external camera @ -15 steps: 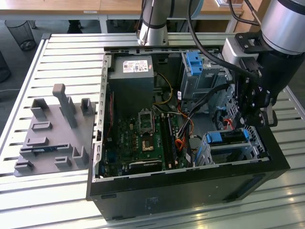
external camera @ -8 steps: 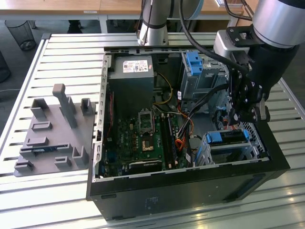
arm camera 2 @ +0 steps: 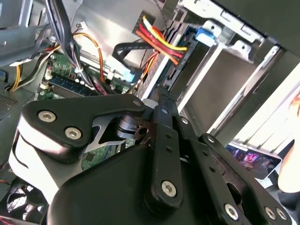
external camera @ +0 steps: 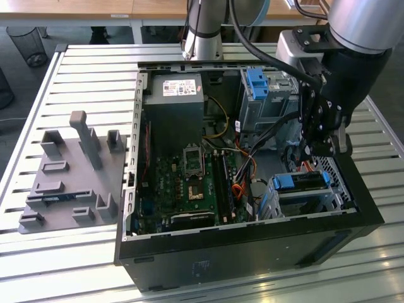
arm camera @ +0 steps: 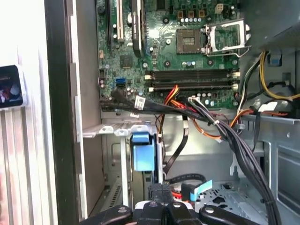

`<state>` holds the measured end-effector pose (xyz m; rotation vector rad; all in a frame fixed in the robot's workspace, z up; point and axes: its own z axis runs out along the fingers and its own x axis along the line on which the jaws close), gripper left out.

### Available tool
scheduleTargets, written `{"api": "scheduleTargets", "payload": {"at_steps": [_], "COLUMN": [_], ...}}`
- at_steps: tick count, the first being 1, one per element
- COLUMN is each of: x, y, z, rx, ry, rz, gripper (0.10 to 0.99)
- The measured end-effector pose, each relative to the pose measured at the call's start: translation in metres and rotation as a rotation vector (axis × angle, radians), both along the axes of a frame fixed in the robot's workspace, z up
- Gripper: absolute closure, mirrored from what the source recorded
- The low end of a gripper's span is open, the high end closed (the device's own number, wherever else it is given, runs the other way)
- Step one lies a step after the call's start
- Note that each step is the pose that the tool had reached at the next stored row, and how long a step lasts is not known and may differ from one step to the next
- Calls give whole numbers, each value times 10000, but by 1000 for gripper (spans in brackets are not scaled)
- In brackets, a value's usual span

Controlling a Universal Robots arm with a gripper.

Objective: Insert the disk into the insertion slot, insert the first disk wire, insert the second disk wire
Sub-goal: 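Insert the second disk wire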

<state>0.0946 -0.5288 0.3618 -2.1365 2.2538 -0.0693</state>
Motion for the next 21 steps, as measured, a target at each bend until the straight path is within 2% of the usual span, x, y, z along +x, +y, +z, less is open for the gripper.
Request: {"api": "scheduleTargets", "payload": {"at_steps": [5,8,11,13,14,21], "x": [-13,-14,-14,-14,-14,-12], "y": [45,83,130,143,149,177], "z": [0,0,2,4,4,3], "rx": [6,5,8,6,7,5], "ry": [2,32,109,183,204,214], "rz": [6,47,64,74,80,218], "gripper": [980,980,980,980,980,980]}}
